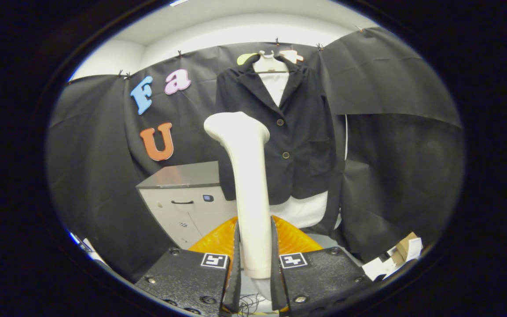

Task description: Iron the clothes twice with a garment steamer, once on the left side and once on the right side.

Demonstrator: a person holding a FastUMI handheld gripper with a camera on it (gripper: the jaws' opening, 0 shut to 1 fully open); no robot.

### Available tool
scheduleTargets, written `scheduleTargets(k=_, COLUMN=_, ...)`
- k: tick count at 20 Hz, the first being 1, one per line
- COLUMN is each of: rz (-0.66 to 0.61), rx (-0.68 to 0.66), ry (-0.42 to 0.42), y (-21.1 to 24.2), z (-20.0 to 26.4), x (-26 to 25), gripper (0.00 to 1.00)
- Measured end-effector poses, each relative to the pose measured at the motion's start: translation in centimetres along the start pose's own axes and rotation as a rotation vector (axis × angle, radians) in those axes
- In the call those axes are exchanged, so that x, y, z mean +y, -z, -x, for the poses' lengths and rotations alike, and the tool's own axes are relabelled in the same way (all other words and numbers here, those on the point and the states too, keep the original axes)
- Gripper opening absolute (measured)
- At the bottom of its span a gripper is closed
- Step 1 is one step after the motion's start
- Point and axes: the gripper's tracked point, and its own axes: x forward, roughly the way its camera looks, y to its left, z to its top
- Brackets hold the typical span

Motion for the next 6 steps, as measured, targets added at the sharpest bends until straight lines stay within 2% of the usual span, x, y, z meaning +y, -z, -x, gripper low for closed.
scheduleTargets(k=6, rz=0.041, rx=-0.003, ry=-0.033, y=2.1, z=1.8, x=4.2, gripper=0.30)
